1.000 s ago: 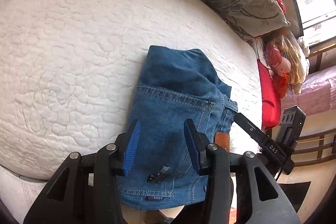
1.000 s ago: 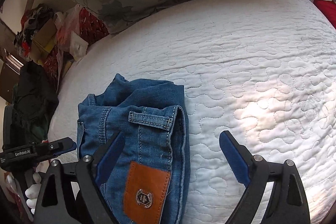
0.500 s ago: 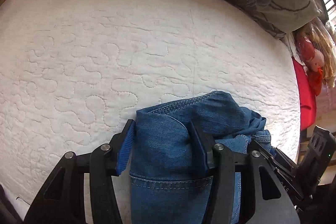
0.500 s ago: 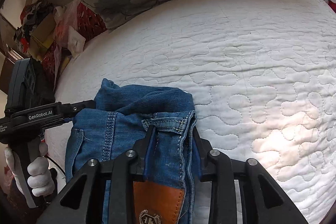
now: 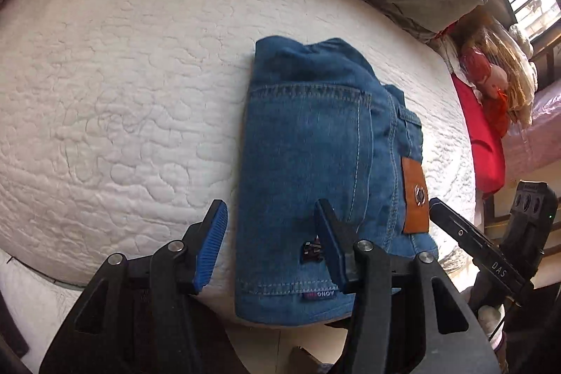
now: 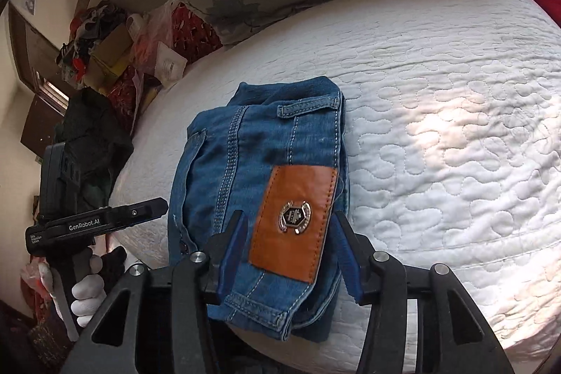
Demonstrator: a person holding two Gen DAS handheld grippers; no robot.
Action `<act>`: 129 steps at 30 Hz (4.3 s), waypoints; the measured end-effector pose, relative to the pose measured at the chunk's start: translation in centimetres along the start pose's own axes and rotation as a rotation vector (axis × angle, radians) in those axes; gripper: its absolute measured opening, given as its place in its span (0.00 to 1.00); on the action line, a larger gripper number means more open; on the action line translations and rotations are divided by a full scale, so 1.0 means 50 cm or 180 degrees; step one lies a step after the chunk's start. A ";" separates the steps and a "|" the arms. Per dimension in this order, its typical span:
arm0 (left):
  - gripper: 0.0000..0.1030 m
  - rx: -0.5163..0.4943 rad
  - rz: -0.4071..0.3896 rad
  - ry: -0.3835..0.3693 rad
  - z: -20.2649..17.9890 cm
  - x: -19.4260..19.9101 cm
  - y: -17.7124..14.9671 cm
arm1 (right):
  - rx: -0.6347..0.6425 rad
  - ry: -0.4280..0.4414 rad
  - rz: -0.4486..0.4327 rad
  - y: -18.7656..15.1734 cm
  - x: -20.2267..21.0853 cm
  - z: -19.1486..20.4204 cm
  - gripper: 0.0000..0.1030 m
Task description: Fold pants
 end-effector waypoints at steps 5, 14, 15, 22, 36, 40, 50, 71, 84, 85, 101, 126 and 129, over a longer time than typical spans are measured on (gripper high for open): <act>0.51 -0.0483 -0.0049 0.0471 -0.026 -0.048 -0.089 | 0.0265 -0.0480 0.0258 -0.101 -0.044 -0.033 0.50; 0.51 0.0008 -0.0239 0.0029 0.009 0.052 0.012 | -0.0495 -0.0006 -0.0085 -0.002 0.041 -0.071 0.57; 0.51 0.0065 -0.0201 -0.0051 0.011 0.048 0.032 | -0.0536 -0.0004 -0.0121 0.017 0.039 -0.075 0.59; 0.51 0.0150 -0.0251 0.0206 -0.011 -0.007 0.127 | -0.0590 -0.0033 -0.0034 0.110 -0.041 -0.069 0.59; 0.51 0.0077 -0.0259 0.0273 -0.029 -0.035 0.158 | -0.0633 -0.0038 0.0086 0.120 -0.106 -0.062 0.61; 0.51 -0.0005 -0.0277 0.0473 -0.037 -0.064 0.176 | -0.0458 -0.0177 0.0016 0.127 -0.107 -0.056 0.48; 0.63 0.0136 -0.0208 0.0414 0.021 -0.044 0.196 | -0.0698 0.0037 0.0065 0.117 -0.097 -0.088 0.50; 0.61 0.0564 0.0392 -0.0834 -0.002 -0.091 0.033 | -0.0757 0.0564 0.0155 -0.015 -0.092 -0.068 0.46; 0.41 0.0203 -0.0751 -0.0398 0.019 0.081 0.231 | -0.0026 0.0416 -0.0359 0.187 -0.069 0.133 0.40; 0.43 0.0197 -0.0812 -0.0203 0.042 0.073 0.257 | -0.0006 0.0392 -0.0378 0.208 -0.083 0.147 0.42; 0.45 0.0613 -0.0581 0.0542 0.143 0.011 0.119 | 0.0132 -0.0479 -0.0148 0.062 -0.086 0.074 0.68; 0.45 -0.0279 -0.0968 0.1252 -0.057 0.053 -0.077 | 0.0284 -0.0907 -0.0673 -0.147 0.066 0.047 0.92; 0.54 -0.0320 -0.0869 0.1375 -0.061 0.056 -0.082 | 0.0250 -0.0900 -0.0716 -0.130 0.088 0.070 0.98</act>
Point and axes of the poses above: each gripper's, at about its wrist camera, not at the fingertips, and x roughly against the way its jaws point, z to its left, y to its top, the point moved 5 cm from there along -x, roughly the way its jaws point
